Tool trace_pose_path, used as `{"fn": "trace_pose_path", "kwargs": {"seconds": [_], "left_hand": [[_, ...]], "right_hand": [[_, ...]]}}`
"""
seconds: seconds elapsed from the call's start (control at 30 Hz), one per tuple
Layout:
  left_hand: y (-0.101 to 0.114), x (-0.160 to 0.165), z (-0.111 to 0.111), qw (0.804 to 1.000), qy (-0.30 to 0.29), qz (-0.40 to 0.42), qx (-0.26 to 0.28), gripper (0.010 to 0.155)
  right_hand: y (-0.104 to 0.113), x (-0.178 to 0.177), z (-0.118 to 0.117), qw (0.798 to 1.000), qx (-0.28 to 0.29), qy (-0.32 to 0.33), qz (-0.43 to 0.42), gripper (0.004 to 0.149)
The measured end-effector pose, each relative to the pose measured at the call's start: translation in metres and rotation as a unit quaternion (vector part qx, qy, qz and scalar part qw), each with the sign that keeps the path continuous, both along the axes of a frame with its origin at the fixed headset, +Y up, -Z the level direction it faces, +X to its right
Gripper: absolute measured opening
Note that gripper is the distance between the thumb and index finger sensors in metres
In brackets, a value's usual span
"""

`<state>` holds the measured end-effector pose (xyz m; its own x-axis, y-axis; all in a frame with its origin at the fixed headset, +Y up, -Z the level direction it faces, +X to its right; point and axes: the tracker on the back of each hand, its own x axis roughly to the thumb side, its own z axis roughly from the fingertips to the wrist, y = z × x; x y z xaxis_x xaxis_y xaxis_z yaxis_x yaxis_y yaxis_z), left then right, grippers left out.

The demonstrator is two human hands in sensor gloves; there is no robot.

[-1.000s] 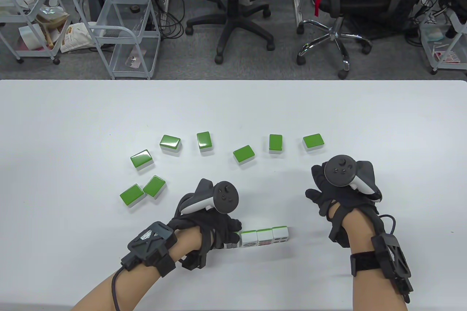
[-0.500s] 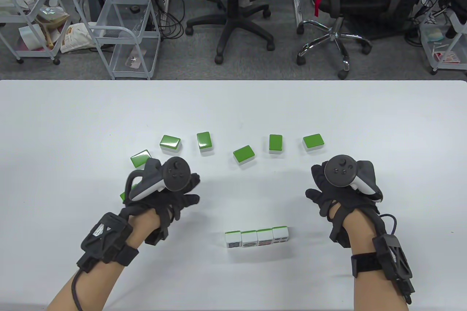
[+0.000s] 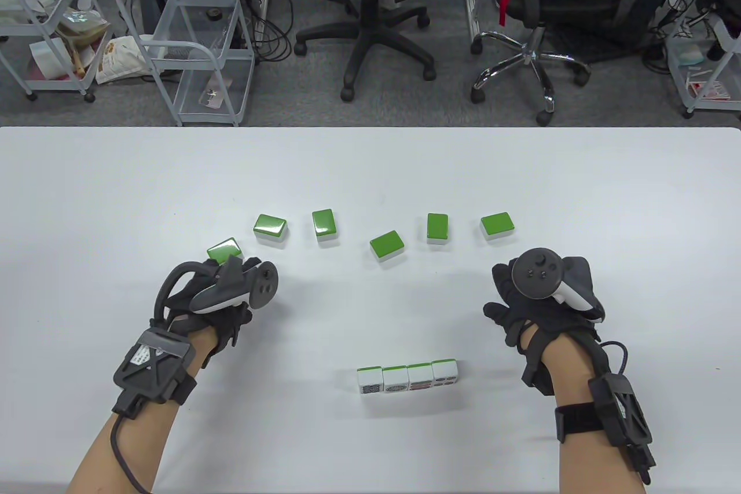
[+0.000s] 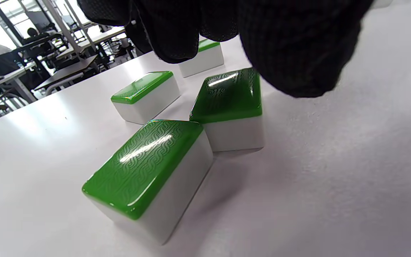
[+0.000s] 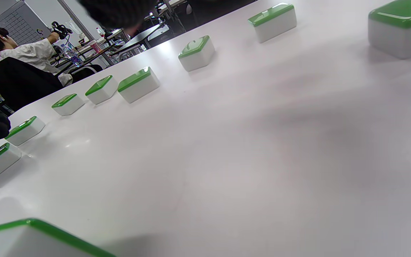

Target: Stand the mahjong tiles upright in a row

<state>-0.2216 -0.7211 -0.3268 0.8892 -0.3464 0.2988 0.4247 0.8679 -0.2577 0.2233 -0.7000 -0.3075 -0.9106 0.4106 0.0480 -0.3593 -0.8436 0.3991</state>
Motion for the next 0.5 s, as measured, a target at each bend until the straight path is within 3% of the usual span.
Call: {"fn": "trace_pose_path", "kwargs": {"seconds": [0.3,0.5], "left_hand": [[-0.018,0.016,-0.013,0.993,-0.019,-0.111,-0.027,0.084],[-0.025,0.025,-0.015,0.991,-0.03,-0.126,-0.024,0.084]], "right_hand": [[0.0,0.0,-0.001,1.0,-0.002,0.0,0.004,0.078],[0.0,0.0,-0.001,1.0,0.0,0.0,0.003,0.078]]}}
